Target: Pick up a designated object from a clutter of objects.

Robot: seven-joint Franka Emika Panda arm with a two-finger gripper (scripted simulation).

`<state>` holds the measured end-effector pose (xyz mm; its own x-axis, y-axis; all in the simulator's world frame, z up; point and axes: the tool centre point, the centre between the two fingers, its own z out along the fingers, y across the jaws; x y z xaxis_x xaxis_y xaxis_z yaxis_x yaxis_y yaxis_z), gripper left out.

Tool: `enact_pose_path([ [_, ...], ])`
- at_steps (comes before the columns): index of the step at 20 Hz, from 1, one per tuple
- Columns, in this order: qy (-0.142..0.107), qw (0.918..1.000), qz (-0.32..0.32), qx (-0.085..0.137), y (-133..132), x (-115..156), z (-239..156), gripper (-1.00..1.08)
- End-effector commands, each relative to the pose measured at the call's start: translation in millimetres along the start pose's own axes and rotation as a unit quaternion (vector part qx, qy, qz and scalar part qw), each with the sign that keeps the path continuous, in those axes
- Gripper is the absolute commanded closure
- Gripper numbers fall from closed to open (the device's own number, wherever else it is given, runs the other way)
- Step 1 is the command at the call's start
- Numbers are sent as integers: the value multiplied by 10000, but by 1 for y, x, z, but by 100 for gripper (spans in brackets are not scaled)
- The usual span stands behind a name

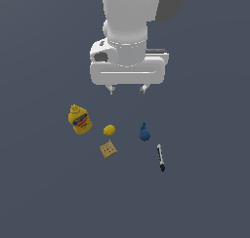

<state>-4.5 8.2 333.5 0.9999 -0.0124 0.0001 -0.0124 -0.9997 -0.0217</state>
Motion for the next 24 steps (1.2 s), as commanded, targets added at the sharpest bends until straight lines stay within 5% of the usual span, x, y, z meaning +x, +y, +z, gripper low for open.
enact_pose_path([
  [1,0,10000,0,0,0,0,0,-92],
  [24,-121,9990,-406,-106,16,13,48,-92],
])
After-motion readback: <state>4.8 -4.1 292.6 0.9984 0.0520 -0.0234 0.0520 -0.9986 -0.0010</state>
